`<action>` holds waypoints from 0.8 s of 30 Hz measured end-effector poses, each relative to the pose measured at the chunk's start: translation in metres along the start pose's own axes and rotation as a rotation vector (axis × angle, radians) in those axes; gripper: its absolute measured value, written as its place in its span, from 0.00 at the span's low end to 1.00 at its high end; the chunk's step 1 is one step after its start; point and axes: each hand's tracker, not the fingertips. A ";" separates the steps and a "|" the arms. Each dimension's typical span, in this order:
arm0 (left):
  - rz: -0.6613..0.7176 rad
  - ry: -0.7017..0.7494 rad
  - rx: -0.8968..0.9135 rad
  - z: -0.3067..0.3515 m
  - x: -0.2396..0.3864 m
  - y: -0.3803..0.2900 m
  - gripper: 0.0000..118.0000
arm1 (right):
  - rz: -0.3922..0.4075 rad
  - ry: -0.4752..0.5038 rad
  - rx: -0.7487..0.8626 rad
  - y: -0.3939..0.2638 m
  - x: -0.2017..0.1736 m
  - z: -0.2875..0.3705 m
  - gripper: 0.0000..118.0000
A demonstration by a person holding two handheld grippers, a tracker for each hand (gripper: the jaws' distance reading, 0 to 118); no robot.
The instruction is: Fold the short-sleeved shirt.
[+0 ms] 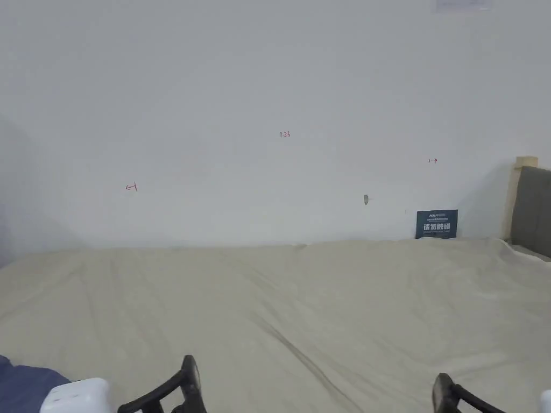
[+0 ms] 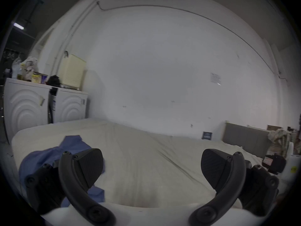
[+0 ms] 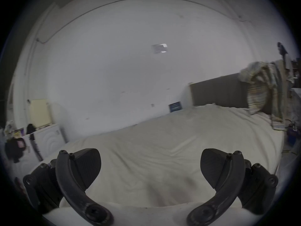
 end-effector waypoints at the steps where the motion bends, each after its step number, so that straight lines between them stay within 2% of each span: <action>1: -0.047 0.042 0.019 0.003 0.004 -0.001 1.00 | 0.066 0.009 0.009 -0.002 0.001 -0.002 1.00; 2: -0.094 0.077 0.035 0.004 0.006 -0.001 1.00 | 0.159 0.020 0.007 -0.003 -0.002 -0.003 1.00; 4: -0.132 0.100 0.049 0.004 0.005 0.001 1.00 | 0.286 0.033 0.039 -0.003 -0.009 0.002 1.00; 6: -0.155 0.098 0.035 0.003 0.006 0.003 1.00 | 0.349 0.064 0.102 -0.003 -0.015 0.012 1.00; 9: -0.161 0.075 0.030 0.004 0.006 0.004 1.00 | 0.399 0.082 0.160 -0.001 -0.023 0.023 1.00; 13: -0.158 0.029 0.011 0.005 0.011 0.004 1.00 | 0.402 0.099 0.175 -0.001 -0.027 0.029 1.00; 20: -0.211 0.033 0.007 0.005 0.017 0.000 1.00 | 0.401 0.081 0.155 0.002 -0.029 0.028 1.00; 24: -0.192 0.024 -0.006 0.004 0.015 0.000 1.00 | 0.408 0.109 0.159 0.003 -0.030 0.029 1.00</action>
